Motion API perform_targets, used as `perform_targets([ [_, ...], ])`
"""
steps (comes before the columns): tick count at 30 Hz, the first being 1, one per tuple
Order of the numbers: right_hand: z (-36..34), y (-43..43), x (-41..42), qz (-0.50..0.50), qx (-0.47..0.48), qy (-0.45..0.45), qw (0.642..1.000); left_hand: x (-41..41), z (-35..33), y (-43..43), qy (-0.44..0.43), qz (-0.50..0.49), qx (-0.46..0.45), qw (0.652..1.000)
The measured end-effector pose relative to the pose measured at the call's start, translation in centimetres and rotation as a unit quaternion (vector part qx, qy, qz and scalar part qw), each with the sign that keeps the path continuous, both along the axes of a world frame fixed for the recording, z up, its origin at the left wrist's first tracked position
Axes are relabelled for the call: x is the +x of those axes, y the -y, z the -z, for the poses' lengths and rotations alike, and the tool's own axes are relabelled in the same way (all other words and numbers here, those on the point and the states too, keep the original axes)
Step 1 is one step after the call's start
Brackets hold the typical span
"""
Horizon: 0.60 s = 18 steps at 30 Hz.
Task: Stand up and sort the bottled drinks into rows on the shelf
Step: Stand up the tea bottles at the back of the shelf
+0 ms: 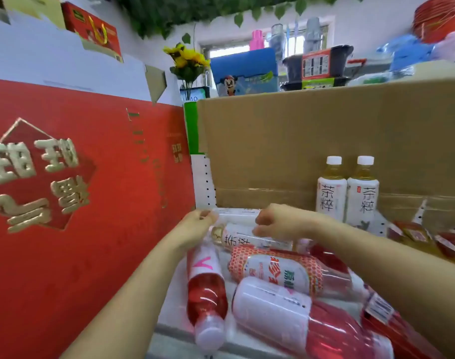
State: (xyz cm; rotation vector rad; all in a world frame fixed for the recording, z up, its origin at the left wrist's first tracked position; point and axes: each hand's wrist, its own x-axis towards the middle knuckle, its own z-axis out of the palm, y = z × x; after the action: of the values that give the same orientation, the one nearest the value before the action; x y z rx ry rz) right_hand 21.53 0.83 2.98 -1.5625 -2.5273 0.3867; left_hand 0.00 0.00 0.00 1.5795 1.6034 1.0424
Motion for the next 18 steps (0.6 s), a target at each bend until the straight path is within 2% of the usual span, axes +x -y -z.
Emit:
perform_targets([
  [5,1.2,-4.4,-3.6,0.052,-0.078,0.076,0.993,-1.3,0.7,-4.3,0.063,-0.055,-0.14,0.987],
  [9,1.9,-5.4,-5.3,0.047,-0.104,0.098,0.989,-1.7,1.0,-5.5,0.196,-0.037,-0.167,0.966],
  [11,1.9,-5.6,-5.5,0.045,-0.082,0.096,0.991,-1.6,1.0,-5.8,0.191,-0.031,-0.173,0.966],
  [14,1.0,-5.6,-4.8,0.052,-0.045,0.066,0.995,-1.6,0.7,-6.8,0.16,-0.035,-0.126,0.978],
  [17,-0.2,-4.9,-3.3,0.059,-0.013,-0.048,0.997,-0.8,-0.7,-8.5,0.157,-0.035,-0.022,0.987],
  [18,-0.8,-4.5,-2.7,0.063,0.001,-0.088,0.994,-0.3,-1.1,-9.0,0.124,-0.03,0.018,0.992],
])
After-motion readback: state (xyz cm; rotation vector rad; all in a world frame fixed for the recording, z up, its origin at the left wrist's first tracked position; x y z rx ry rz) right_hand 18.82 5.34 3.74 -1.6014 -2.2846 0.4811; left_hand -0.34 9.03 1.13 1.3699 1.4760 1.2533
